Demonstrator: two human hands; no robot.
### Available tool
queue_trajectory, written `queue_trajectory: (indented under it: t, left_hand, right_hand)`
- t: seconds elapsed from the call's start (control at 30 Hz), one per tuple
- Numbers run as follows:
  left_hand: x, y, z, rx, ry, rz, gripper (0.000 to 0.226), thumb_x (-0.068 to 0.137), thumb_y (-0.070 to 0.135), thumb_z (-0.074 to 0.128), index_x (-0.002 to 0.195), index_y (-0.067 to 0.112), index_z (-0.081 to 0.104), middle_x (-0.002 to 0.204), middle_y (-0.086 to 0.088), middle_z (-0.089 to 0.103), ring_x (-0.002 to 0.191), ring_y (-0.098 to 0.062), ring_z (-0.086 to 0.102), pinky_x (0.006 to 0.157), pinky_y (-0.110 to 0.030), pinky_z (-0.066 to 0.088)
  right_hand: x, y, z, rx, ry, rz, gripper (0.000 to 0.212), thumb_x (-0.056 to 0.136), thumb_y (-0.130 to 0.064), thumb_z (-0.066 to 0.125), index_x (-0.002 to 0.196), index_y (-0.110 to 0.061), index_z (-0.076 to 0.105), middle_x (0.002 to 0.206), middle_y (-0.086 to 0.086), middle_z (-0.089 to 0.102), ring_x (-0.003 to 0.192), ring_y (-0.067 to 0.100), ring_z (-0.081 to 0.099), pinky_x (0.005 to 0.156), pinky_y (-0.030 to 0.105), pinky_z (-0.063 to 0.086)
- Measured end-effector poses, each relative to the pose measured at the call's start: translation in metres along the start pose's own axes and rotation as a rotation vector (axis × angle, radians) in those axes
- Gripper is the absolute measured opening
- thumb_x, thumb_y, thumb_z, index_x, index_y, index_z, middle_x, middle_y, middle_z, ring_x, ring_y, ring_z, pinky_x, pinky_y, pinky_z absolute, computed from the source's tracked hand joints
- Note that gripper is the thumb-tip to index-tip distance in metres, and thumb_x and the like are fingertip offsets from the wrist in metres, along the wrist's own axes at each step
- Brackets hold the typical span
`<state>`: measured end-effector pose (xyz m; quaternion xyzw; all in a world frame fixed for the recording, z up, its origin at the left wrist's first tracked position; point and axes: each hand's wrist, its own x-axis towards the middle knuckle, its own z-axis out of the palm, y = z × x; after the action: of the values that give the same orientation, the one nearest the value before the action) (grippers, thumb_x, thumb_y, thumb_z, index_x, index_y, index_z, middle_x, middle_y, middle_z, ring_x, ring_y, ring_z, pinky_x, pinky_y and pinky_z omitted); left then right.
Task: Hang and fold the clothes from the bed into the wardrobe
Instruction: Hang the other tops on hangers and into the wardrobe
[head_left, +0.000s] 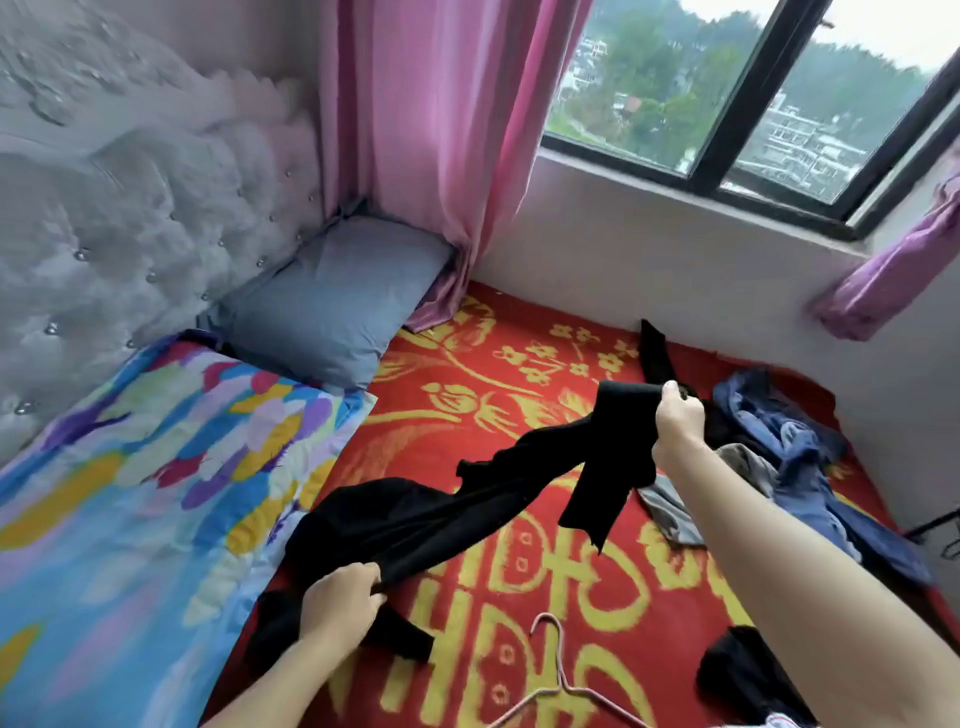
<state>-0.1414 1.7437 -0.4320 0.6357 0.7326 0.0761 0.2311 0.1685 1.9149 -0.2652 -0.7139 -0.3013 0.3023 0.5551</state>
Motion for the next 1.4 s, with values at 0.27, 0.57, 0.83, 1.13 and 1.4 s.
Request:
queue_trajectory:
  t: [0.27, 0.57, 0.83, 1.13, 1.4]
  left_hand:
    - [-0.039, 0.055, 0.113, -0.065, -0.358, 0.082, 0.027, 0.089, 0.036, 0.057, 0.069, 0.030, 0.039, 0.099, 0.003, 0.064, 0.105, -0.018, 0.059, 0.068, -0.025, 0.030]
    - [-0.027, 0.178, 0.163, -0.097, -0.534, 0.269, 0.026, 0.089, 0.033, 0.055, 0.110, 0.021, 0.063, 0.115, 0.002, 0.064, 0.112, -0.018, 0.055, 0.085, -0.026, 0.041]
    - [0.030, 0.168, 0.163, -0.013, -0.522, 0.147, 0.038, 0.094, 0.032, 0.047, 0.130, 0.024, 0.051, 0.130, 0.005, 0.054, 0.120, -0.014, 0.050, 0.095, -0.026, 0.041]
    - [0.128, 0.114, 0.159, 0.160, -0.368, -0.001, 0.040, 0.097, 0.031, 0.042, 0.136, 0.023, 0.044, 0.130, 0.002, 0.049, 0.121, -0.018, 0.042, 0.091, -0.031, 0.043]
    - [0.216, 0.092, 0.202, 0.287, -0.239, 0.059, 0.049, 0.097, 0.031, 0.044, 0.143, 0.020, 0.035, 0.150, -0.002, 0.031, 0.136, -0.021, 0.027, 0.102, -0.034, 0.032]
  right_hand:
    - [0.032, 0.092, -0.070, -0.075, 0.046, 0.165, 0.044, 0.100, -0.029, 0.038, 0.135, -0.002, 0.037, 0.121, 0.009, 0.048, 0.104, 0.023, 0.049, 0.097, 0.038, 0.041]
    - [0.101, 0.119, -0.164, -0.293, 0.215, 0.175, 0.041, 0.095, -0.020, 0.045, 0.130, 0.002, 0.043, 0.118, 0.012, 0.051, 0.104, 0.025, 0.051, 0.084, 0.035, 0.041]
    - [0.111, 0.184, -0.143, -0.808, -0.038, 0.255, 0.046, 0.089, -0.019, 0.047, 0.131, -0.001, 0.043, 0.134, 0.024, 0.042, 0.116, 0.038, 0.047, 0.088, 0.038, 0.040]
    - [0.095, 0.265, -0.058, -0.916, -0.424, 0.365, 0.048, 0.092, -0.020, 0.045, 0.139, -0.009, 0.039, 0.144, 0.014, 0.033, 0.128, 0.031, 0.038, 0.099, 0.037, 0.038]
    - [0.124, 0.350, -0.004, -1.121, -0.609, 0.177, 0.052, 0.092, -0.021, 0.047, 0.141, -0.010, 0.035, 0.153, 0.005, 0.025, 0.141, 0.021, 0.021, 0.108, 0.041, 0.030]
